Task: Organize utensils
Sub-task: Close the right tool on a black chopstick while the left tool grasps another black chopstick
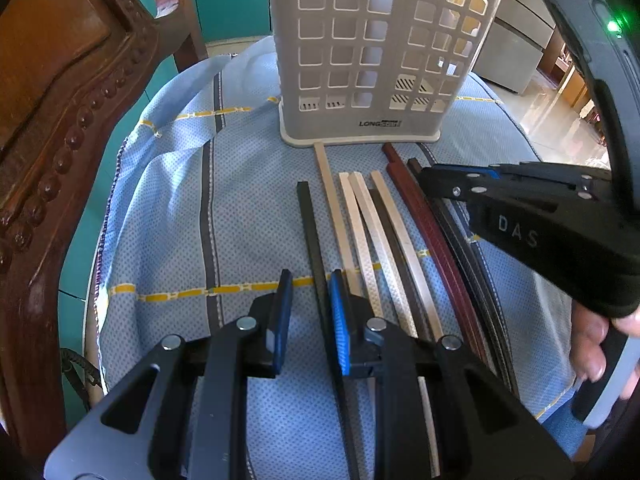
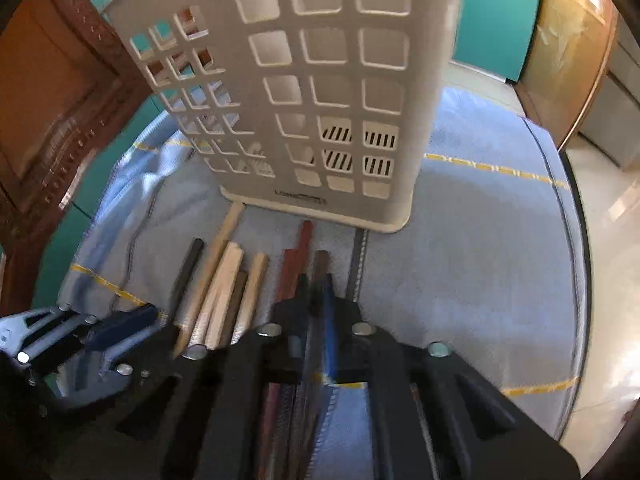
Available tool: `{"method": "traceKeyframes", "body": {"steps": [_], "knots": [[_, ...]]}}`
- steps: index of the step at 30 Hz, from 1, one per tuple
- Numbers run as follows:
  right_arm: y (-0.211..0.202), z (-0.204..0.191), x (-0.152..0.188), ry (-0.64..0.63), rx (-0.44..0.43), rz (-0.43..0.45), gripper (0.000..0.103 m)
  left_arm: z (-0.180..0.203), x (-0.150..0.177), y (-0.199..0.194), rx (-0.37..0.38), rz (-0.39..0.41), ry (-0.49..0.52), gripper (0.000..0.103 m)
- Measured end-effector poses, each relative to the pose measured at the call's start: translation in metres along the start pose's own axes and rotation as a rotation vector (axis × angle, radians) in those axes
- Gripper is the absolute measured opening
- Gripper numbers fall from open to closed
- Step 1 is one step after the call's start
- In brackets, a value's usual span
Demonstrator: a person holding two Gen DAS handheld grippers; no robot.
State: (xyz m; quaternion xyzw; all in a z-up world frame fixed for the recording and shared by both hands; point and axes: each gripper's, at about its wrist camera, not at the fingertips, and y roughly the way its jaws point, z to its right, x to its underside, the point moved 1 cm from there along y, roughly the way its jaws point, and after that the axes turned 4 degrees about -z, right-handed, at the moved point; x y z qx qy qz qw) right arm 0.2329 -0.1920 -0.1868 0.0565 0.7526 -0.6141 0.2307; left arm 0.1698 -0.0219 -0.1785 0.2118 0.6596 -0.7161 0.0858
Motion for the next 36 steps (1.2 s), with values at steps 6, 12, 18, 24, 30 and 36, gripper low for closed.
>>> {"method": "traceKeyframes", "body": {"steps": [6, 12, 18, 24, 30, 36], "knots": [[-0.017, 0.03, 0.017, 0.013, 0.031, 0.004, 0.001, -0.01, -0.002, 0.001, 0.037, -0.003, -0.011, 0.019], [-0.028, 0.044, 0.031, 0.054, 0.014, 0.008, 0.008, -0.018, -0.012, 0.006, 0.055, -0.015, -0.031, 0.019], [-0.021, 0.019, 0.039, 0.019, 0.005, -0.017, 0.009, -0.017, -0.023, 0.011, 0.019, -0.03, -0.026, 0.019], [-0.02, 0.009, 0.036, 0.012, 0.031, -0.021, 0.009, -0.009, -0.025, 0.008, -0.005, -0.027, -0.017, 0.019], [-0.012, -0.004, 0.04, -0.048, 0.072, -0.034, 0.013, 0.003, -0.023, 0.008, -0.022, -0.035, -0.002, 0.019], [-0.01, -0.001, 0.039, 0.005, 0.011, -0.019, 0.007, 0.01, -0.024, 0.008, -0.031, -0.034, -0.001, 0.019]]}}
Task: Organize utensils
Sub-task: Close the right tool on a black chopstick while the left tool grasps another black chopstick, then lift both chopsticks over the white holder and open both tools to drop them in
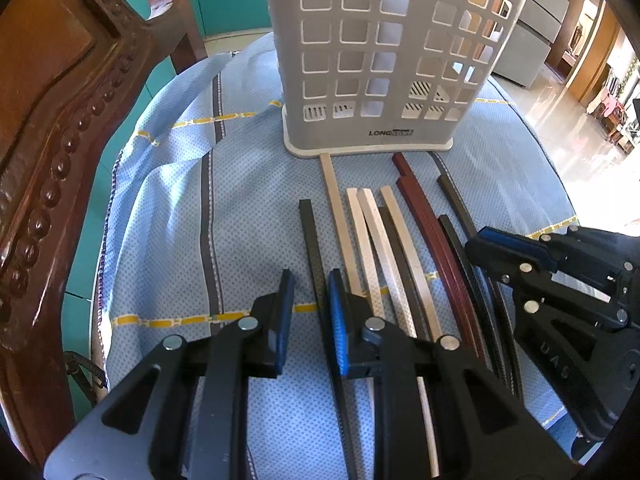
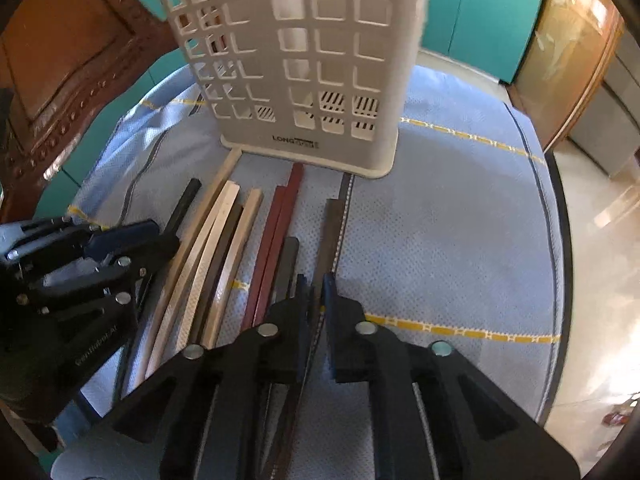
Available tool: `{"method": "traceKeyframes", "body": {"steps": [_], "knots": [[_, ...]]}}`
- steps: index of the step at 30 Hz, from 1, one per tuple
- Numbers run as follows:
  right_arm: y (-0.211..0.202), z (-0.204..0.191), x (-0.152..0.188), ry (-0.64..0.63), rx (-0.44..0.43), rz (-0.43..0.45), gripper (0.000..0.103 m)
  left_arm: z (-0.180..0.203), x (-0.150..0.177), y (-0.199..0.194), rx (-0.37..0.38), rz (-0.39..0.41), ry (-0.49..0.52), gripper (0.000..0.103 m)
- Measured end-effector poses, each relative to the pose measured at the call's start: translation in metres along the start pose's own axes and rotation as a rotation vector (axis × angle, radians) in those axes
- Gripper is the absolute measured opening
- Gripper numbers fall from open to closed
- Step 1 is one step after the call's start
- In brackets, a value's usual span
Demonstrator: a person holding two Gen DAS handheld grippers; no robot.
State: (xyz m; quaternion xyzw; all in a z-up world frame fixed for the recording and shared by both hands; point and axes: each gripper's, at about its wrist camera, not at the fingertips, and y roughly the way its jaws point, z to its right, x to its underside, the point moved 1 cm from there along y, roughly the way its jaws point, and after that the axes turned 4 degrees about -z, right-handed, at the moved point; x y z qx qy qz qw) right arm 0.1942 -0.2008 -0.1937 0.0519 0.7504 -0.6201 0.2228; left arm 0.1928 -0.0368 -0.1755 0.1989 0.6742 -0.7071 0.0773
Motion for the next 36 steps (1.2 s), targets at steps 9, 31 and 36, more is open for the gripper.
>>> {"method": "traceKeyframes", "body": {"steps": [9, 31, 36], "knots": [[-0.083, 0.004, 0.004, -0.044, -0.025, 0.199, 0.006, 0.003, 0.006, -0.029, 0.024, 0.08, -0.014, 0.007], [-0.34, 0.021, -0.054, -0.005, -0.157, 0.818, 0.006, -0.024, -0.07, -0.284, 0.08, 0.71, -0.042, 0.007], [-0.331, 0.018, -0.093, 0.034, -0.114, 0.857, 0.006, -0.027, -0.111, -0.278, 0.042, 0.745, -0.095, 0.007]]}}
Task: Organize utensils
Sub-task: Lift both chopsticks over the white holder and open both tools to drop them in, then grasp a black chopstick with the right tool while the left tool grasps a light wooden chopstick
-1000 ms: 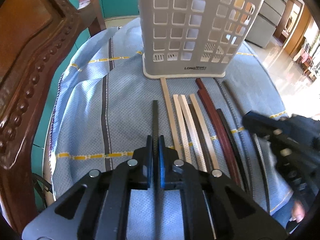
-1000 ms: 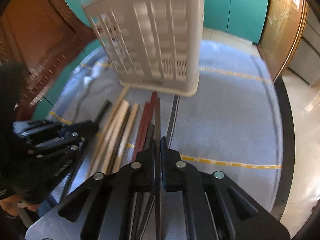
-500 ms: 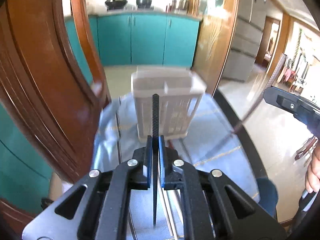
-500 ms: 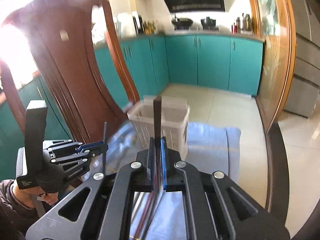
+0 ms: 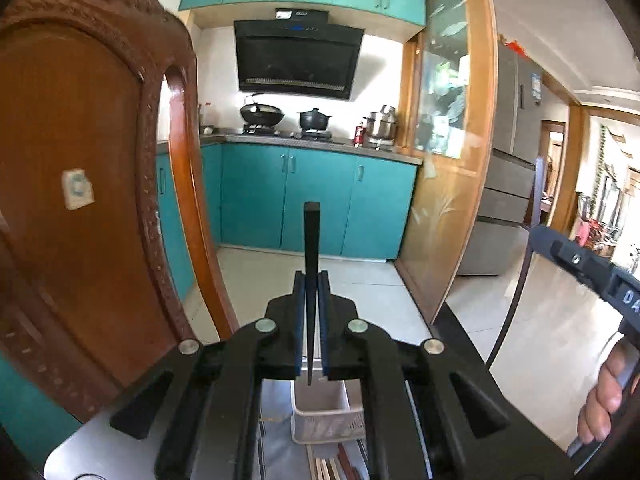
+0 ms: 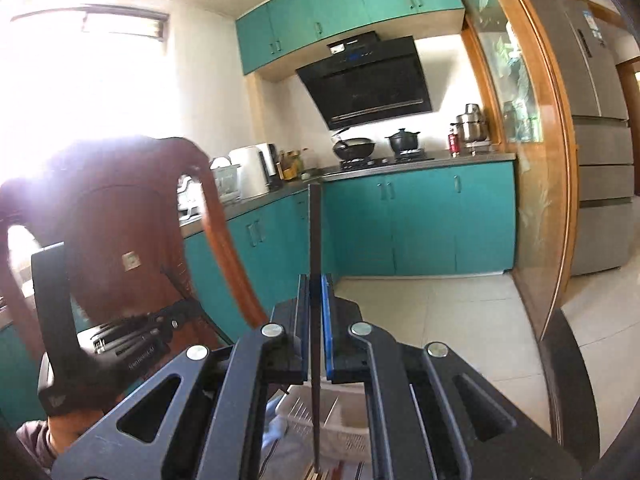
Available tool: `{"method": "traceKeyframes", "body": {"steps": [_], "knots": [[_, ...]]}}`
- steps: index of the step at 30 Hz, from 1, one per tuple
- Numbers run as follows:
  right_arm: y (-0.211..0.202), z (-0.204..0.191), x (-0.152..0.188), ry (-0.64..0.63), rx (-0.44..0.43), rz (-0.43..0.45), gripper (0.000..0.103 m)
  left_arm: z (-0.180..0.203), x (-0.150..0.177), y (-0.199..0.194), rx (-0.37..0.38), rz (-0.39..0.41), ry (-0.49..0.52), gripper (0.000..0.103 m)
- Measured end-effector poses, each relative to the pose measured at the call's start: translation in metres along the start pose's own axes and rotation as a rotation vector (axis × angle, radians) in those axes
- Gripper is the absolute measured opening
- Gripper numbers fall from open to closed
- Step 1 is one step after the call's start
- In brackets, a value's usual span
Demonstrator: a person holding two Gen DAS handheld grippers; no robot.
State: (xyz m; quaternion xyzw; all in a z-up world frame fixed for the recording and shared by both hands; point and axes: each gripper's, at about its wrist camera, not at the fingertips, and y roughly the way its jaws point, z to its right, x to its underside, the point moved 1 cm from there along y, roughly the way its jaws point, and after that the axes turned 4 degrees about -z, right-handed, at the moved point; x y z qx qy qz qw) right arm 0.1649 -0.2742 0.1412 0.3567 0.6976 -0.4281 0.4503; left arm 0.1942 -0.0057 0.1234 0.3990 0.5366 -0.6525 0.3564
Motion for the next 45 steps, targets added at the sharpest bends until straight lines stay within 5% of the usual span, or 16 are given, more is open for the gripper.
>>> {"method": "traceKeyframes", "body": {"steps": [8, 15, 24, 28, 32, 35, 39, 42, 45], "knots": [[0.065, 0.011, 0.047, -0.021, 0.078, -0.058, 0.006, -0.006, 0.048, 0.077, -0.029, -0.146, -0.033, 0.007], [0.092, 0.036, 0.118, 0.03, 0.084, -0.198, 0.006, -0.011, 0.086, 0.089, -0.023, -0.219, -0.046, 0.007], [0.069, 0.027, 0.147, -0.016, 0.118, -0.208, 0.008, -0.007, 0.107, 0.073, -0.018, -0.206, -0.029, 0.007], [0.043, 0.025, 0.147, -0.027, 0.133, -0.156, 0.025, -0.003, 0.106, 0.062, -0.019, -0.182, -0.012, 0.011], [0.0, 0.027, 0.16, 0.001, 0.06, -0.047, 0.047, -0.002, 0.117, 0.037, 0.004, -0.147, -0.007, 0.036], [-0.02, 0.032, 0.186, 0.017, 0.052, -0.047, 0.051, -0.003, 0.136, 0.023, 0.01, -0.157, -0.001, 0.036], [-0.01, 0.042, 0.239, 0.076, 0.069, -0.218, 0.052, -0.01, 0.181, 0.02, -0.016, -0.24, 0.002, 0.037], [0.034, 0.044, 0.287, 0.093, 0.071, -0.519, 0.052, -0.02, 0.223, 0.028, -0.027, -0.363, -0.029, 0.037], [0.06, 0.034, 0.316, 0.081, 0.057, -0.665, 0.052, -0.028, 0.257, 0.038, -0.023, -0.473, -0.064, 0.037]]}}
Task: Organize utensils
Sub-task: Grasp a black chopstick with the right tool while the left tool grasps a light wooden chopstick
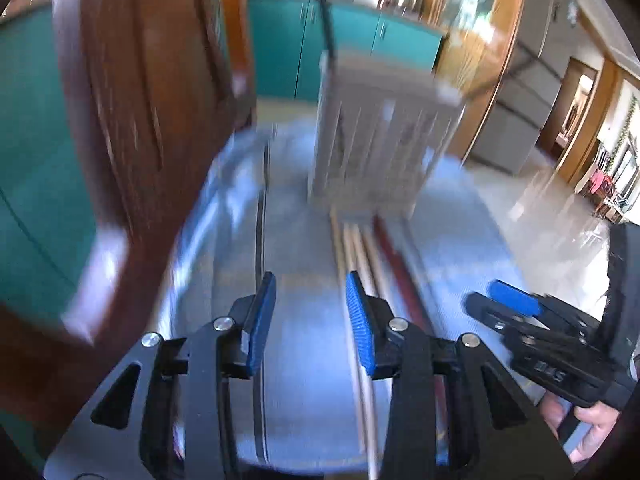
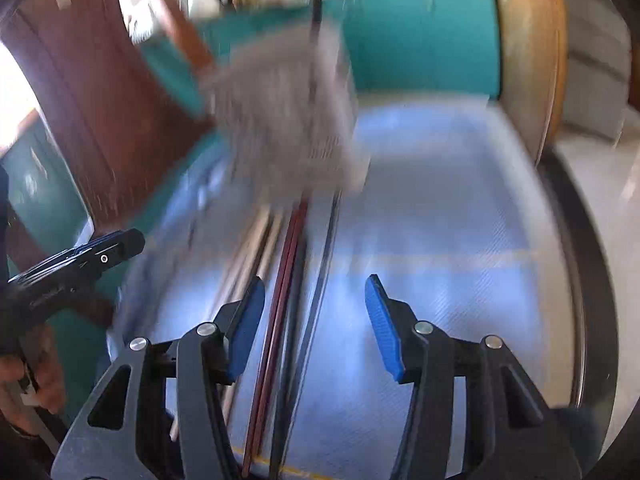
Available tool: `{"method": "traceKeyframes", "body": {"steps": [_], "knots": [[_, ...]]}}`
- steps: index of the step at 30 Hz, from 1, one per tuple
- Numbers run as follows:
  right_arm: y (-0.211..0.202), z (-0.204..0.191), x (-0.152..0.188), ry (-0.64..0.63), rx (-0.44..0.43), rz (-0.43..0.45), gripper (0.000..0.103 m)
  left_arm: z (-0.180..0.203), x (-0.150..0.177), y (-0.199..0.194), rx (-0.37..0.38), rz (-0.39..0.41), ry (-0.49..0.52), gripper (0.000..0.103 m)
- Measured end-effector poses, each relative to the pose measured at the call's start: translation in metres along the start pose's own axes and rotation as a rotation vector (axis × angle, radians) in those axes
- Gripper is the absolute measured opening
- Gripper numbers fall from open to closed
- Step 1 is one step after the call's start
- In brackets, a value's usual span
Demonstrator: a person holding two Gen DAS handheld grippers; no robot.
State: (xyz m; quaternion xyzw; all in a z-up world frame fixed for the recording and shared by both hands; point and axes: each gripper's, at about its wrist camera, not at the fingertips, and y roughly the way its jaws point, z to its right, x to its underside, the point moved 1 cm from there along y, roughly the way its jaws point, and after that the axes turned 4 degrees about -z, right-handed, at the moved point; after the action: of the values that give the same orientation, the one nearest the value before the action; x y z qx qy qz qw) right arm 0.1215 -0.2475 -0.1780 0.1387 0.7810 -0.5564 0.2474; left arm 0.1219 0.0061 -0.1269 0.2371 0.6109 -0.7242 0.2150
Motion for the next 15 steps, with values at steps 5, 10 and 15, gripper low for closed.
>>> {"method": "traceKeyframes", "body": {"steps": [5, 10, 15], "knots": [[0.026, -0.025, -0.002, -0.07, 0.044, -0.071, 0.043, -0.001, 0.024, 0.012, -0.003, -0.059, 0.014, 0.037], [0.03, -0.025, -0.006, -0.038, 0.061, -0.09, 0.016, 0.005, 0.027, 0.018, 0.026, -0.076, 0.027, 0.037], [0.021, -0.008, -0.005, 0.023, 0.096, -0.067, 0.004, 0.02, 0.033, 0.024, 0.043, -0.093, 0.057, 0.037]]}}
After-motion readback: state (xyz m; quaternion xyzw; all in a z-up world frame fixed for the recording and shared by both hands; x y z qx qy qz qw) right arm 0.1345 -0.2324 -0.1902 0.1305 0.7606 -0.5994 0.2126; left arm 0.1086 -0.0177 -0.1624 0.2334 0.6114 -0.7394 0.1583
